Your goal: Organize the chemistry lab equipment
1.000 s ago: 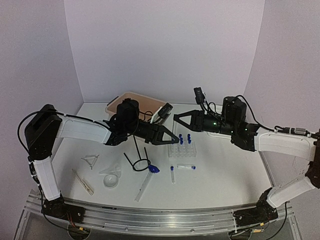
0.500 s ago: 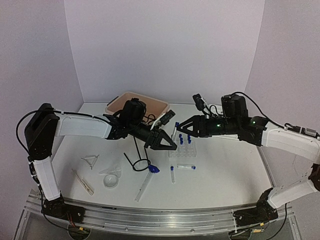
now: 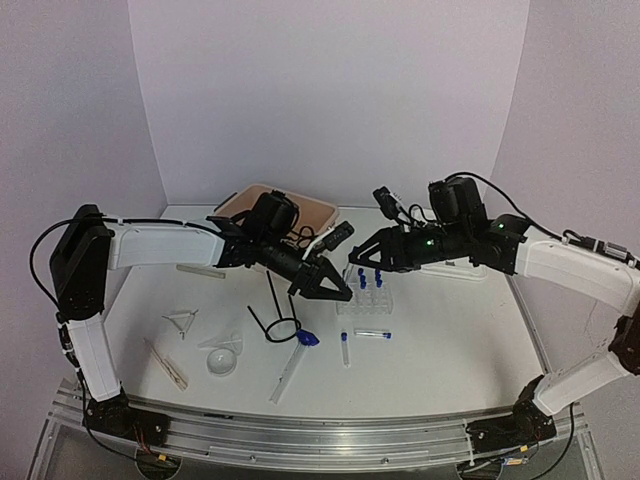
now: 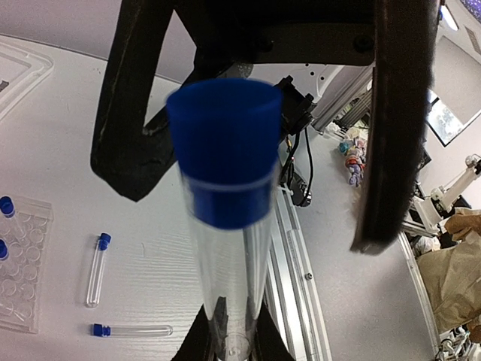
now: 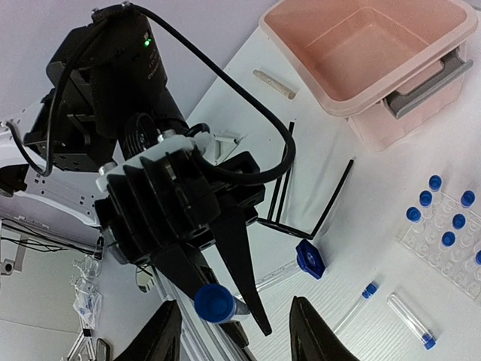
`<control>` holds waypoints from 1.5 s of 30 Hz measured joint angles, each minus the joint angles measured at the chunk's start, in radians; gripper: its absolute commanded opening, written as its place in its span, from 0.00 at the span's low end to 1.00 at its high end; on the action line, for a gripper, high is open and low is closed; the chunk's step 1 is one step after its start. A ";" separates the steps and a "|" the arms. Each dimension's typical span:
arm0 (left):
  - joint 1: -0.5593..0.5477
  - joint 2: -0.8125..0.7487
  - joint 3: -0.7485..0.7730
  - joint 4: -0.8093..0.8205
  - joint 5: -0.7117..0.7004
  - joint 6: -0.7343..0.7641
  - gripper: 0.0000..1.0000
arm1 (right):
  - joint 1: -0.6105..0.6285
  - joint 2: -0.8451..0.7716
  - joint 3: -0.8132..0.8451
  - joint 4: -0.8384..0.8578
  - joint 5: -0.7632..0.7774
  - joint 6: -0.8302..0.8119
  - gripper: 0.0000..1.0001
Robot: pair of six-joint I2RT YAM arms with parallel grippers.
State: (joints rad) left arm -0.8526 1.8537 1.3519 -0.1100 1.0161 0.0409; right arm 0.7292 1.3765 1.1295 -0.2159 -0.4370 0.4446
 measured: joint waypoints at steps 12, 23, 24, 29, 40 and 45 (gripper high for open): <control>-0.006 0.018 0.011 -0.040 -0.017 0.018 0.00 | 0.000 0.030 0.024 -0.018 -0.009 -0.002 0.22; -0.006 0.018 0.021 -0.050 -0.024 0.020 0.01 | 0.000 0.038 0.025 -0.021 -0.010 0.001 0.03; -0.006 0.018 0.021 -0.054 -0.023 0.019 0.11 | 0.000 0.038 0.025 -0.023 -0.007 -0.001 0.01; -0.007 0.018 0.023 -0.054 -0.031 0.013 0.96 | 0.000 0.038 0.025 -0.027 0.001 -0.003 0.00; -0.009 -0.023 -0.063 -0.039 -0.318 -0.100 1.00 | 0.001 -0.117 -0.136 -0.033 0.336 -0.068 0.00; -0.002 -0.133 -0.162 -0.039 -0.581 -0.233 1.00 | 0.001 -0.116 -0.216 -0.018 0.487 -0.132 0.00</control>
State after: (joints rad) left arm -0.8545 1.7202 1.1899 -0.1487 0.4354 -0.1925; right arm 0.7300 1.2604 0.9139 -0.2334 0.0501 0.3130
